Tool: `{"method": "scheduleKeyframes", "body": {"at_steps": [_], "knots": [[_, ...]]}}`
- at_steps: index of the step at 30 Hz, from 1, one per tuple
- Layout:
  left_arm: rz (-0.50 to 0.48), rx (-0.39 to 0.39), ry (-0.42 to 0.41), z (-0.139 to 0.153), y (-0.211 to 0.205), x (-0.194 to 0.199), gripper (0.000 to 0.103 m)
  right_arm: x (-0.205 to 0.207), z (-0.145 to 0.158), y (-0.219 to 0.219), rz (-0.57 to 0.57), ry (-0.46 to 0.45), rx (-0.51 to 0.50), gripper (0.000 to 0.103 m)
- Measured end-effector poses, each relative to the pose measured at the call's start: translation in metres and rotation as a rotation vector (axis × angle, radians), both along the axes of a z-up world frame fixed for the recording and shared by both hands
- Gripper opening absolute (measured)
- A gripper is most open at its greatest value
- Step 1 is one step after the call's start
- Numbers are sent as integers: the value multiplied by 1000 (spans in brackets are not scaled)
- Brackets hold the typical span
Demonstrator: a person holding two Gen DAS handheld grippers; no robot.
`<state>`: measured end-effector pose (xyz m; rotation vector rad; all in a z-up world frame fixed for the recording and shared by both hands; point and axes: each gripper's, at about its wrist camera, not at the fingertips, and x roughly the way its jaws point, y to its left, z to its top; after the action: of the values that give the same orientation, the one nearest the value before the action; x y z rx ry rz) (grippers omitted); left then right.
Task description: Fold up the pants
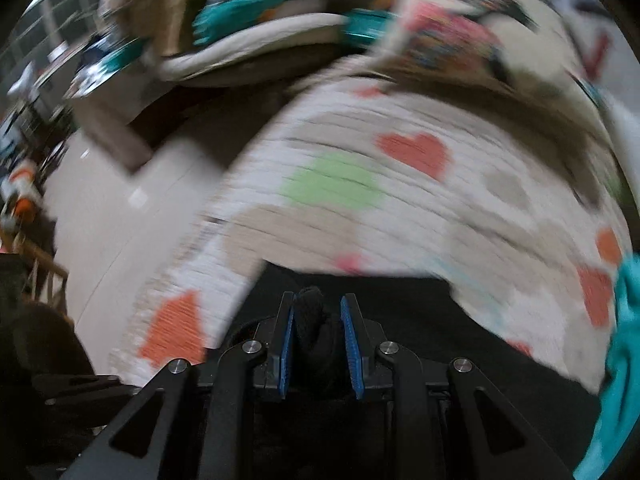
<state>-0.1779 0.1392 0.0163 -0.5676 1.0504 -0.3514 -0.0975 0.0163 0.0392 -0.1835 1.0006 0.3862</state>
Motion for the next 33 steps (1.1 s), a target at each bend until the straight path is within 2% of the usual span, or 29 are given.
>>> {"method": "scheduleKeyframes", "body": {"at_steps": [1,3,4,5,7,8,10,13,15,18,19,22,24,25,26,27,28,33], "knots": [[-33,14,9,-1,-13,-2,7,0,-5,-17,-45,-4,-25,25],[-93,26,24,-3,-26,-10,13,4,-15,-52,-176,-18,-148,33],[-119,25,31,-5,-28,-16,15,4,-19,-68,-241,-22,-196,46],[-131,26,34,-6,-28,-21,20,4,-20,-81,-286,-25,-211,52],[-117,35,32,-7,-18,-30,24,3,-14,-110,-389,-32,-177,52],[-95,42,32,-8,-11,-33,26,1,-6,-118,-408,-39,-105,52],[-16,44,54,-12,10,-33,27,-6,17,-120,-368,-61,128,53],[85,44,86,-17,38,-30,27,-16,26,-93,-208,-27,343,53],[132,66,73,-15,52,-32,28,-22,22,-68,-143,-7,350,53],[175,91,63,-14,66,-38,30,-32,11,-27,-91,-29,248,53],[185,86,70,-16,72,-41,30,-33,6,-12,-89,-32,210,53],[205,84,83,-19,79,-46,30,-32,-6,9,-109,-26,208,65],[220,87,86,-21,83,-49,30,-33,-13,21,-136,-30,186,66],[227,84,88,-22,85,-49,30,-32,-18,23,-146,-29,164,64],[233,81,89,-23,88,-50,30,-31,-22,26,-157,-22,135,35],[235,77,89,-23,90,-51,30,-31,-29,25,-167,-1,104,14],[235,75,87,-23,89,-50,30,-34,-33,19,-185,25,90,7],[214,58,67,-22,86,-49,31,-64,-21,-23,-274,22,61,7]]}}
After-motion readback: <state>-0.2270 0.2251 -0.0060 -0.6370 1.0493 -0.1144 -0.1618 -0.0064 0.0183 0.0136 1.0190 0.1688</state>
